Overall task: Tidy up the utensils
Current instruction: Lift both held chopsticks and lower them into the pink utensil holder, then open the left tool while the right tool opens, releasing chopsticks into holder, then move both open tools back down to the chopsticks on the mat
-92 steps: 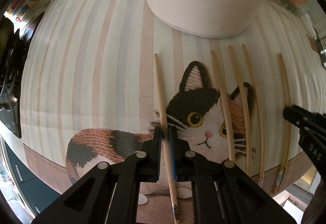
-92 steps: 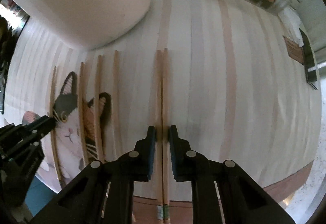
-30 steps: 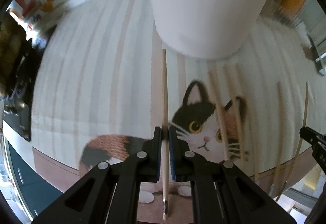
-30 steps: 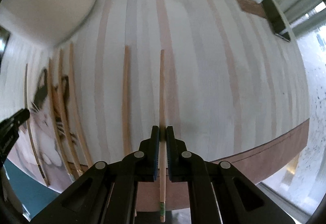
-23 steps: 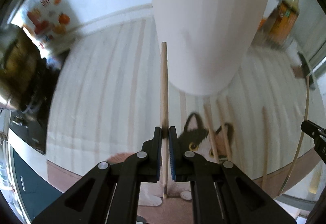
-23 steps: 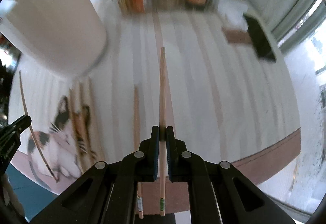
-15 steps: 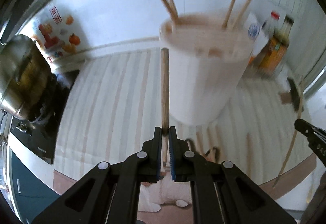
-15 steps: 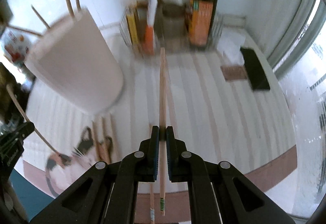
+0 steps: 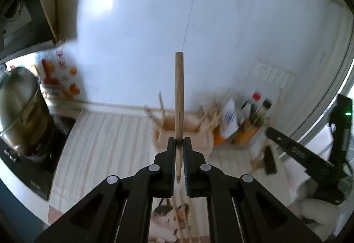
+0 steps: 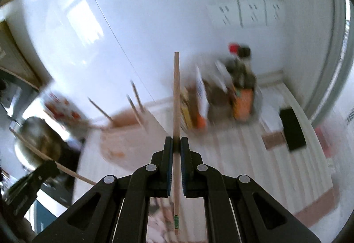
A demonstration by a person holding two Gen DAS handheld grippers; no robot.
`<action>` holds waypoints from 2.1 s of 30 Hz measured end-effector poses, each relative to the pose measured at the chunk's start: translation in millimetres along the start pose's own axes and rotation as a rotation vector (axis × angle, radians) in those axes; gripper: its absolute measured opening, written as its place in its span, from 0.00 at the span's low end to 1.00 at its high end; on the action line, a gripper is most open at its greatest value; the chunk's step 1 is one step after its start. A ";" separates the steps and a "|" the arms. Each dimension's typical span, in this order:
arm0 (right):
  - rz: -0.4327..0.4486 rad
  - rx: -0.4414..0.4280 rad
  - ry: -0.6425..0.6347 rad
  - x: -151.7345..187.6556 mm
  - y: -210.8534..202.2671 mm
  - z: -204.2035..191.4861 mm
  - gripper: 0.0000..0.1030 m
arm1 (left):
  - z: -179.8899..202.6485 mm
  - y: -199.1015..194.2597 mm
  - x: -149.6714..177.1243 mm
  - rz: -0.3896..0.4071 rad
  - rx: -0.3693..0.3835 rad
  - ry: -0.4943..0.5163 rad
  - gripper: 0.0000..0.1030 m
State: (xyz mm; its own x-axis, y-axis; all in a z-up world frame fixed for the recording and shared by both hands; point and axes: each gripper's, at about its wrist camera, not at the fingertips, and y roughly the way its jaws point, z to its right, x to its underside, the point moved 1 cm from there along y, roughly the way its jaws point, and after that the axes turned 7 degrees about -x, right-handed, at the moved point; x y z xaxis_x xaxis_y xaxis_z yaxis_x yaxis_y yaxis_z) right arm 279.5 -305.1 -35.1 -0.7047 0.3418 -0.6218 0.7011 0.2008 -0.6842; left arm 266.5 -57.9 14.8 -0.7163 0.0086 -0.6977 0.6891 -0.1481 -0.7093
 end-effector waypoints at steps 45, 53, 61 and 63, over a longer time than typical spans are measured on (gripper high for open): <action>0.069 -0.126 -0.073 -84.2 86.4 -40.3 0.51 | -47.5 75.0 -57.7 -0.042 -0.172 -0.082 0.93; 0.072 -0.075 -0.030 -52.8 39.8 -25.3 0.80 | -54.9 66.5 -11.7 -0.065 -0.236 -0.029 1.00; -0.018 0.032 -0.004 16.9 36.1 8.5 0.93 | -53.8 104.7 73.8 -0.234 -0.270 0.031 1.00; -0.055 0.060 0.002 34.9 39.9 19.7 0.93 | -52.8 117.6 98.3 -0.295 -0.270 0.035 1.00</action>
State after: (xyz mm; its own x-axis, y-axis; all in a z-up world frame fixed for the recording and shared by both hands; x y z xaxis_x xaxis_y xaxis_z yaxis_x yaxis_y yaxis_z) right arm 280.8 -303.3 -91.5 -0.7417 0.3337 -0.5819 0.6535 0.1640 -0.7389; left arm 283.0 -22.3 -142.5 -0.8867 0.0468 -0.4600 0.4619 0.1308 -0.8772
